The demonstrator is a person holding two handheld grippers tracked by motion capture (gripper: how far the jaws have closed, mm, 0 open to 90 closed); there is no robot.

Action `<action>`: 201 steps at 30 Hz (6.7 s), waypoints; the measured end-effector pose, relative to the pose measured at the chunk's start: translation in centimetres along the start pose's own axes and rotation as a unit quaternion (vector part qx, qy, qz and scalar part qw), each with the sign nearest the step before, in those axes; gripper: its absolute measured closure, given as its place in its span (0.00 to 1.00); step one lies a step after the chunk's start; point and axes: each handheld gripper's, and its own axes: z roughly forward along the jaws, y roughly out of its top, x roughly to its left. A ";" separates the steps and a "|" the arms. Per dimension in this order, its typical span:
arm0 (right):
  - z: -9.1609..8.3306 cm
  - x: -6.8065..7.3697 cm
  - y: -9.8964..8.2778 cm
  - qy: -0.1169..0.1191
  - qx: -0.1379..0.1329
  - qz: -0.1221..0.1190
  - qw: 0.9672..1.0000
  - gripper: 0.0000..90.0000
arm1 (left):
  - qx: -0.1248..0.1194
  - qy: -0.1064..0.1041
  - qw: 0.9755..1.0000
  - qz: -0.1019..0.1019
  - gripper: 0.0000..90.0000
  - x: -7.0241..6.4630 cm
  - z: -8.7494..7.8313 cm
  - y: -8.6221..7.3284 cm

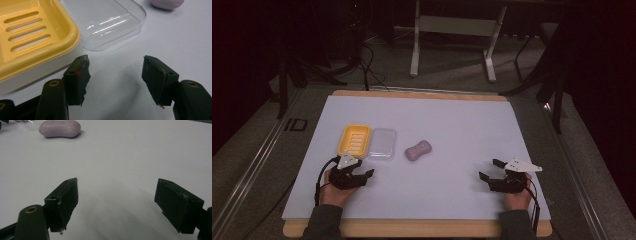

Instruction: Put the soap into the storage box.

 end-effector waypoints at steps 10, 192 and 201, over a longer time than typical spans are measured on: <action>0.2 0.1 0.1 0.001 0.011 -0.003 1.000 0.21 | -0.002 -0.017 0.999 0.027 0.45 -0.9 -0.8 1.0; 0.4 0.1 0.2 -0.002 0.024 -0.004 1.000 0.22 | 0.297 -0.090 0.934 0.178 0.54 -8.3 15.8 17.6; 0.5 0.1 0.2 -0.001 0.027 -0.005 1.000 0.22 | 0.325 -0.086 0.924 0.183 0.55 -8.7 16.1 18.1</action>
